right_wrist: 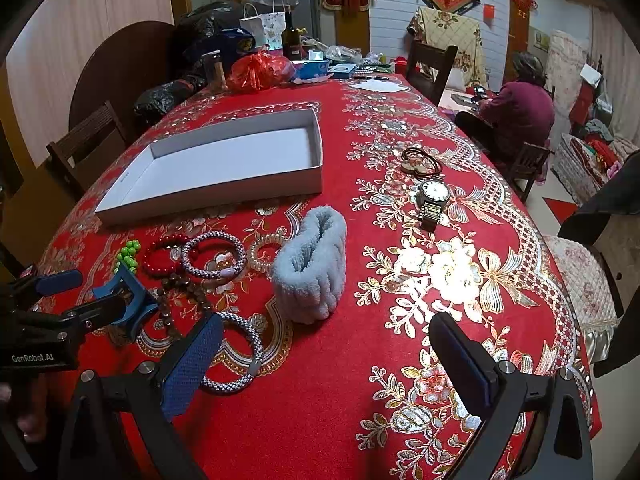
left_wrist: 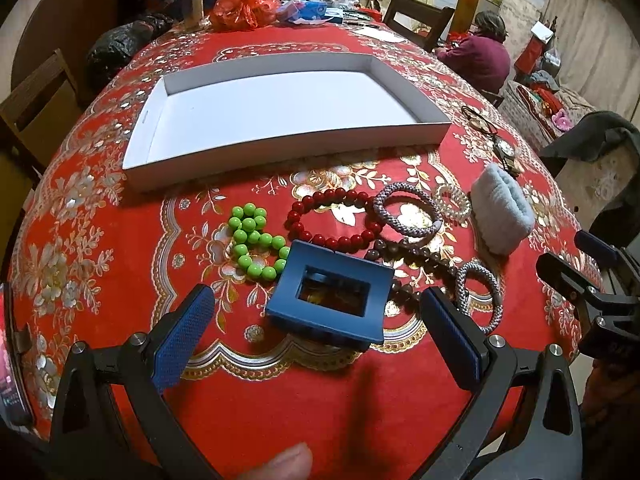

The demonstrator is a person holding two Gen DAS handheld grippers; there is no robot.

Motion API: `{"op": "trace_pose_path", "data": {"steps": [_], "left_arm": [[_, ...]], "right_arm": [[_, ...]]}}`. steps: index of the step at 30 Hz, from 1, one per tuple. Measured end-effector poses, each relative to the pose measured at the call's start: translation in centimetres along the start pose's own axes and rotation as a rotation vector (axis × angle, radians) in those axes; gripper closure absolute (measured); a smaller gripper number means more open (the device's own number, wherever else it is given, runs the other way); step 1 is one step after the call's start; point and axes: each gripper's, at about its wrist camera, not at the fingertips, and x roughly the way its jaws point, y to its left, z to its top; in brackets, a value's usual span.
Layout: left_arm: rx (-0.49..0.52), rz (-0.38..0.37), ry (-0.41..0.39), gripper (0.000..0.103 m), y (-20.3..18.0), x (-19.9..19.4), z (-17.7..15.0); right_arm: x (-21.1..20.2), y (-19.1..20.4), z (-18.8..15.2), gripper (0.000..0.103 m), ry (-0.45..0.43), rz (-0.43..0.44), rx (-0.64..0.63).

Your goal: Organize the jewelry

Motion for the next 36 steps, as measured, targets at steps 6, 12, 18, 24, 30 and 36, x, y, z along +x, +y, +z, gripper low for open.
{"op": "trace_pose_path", "data": {"steps": [6, 12, 18, 24, 30, 36], "left_arm": [[-0.004, -0.008, 0.006, 0.0, 0.1, 0.07, -0.05], [0.01, -0.005, 0.004, 0.0, -0.15, 0.11, -0.07], [0.012, -0.005, 0.008, 0.0, -0.18, 0.23, -0.06], [0.007, -0.004, 0.008, 0.0, -0.08, 0.19, -0.06], [0.009, -0.005, 0.007, 0.0, -0.05, 0.16, -0.01], [0.007, -0.004, 0.005, 0.0, -0.05, 0.12, 0.0]], "right_arm": [[0.01, 0.04, -0.01, 0.001, 0.0, 0.001, 0.0], [-0.08, 0.08, 0.03, 0.001, -0.002, 0.003, 0.0], [-0.41, 0.43, 0.06, 0.001, -0.011, 0.002, -0.016], [-0.44, 0.55, 0.01, 0.001, -0.016, 0.008, -0.018], [-0.41, 0.69, -0.07, 0.001, -0.014, 0.004, -0.016], [-0.8, 0.29, -0.04, 0.001, -0.036, 0.004, -0.006]]}}
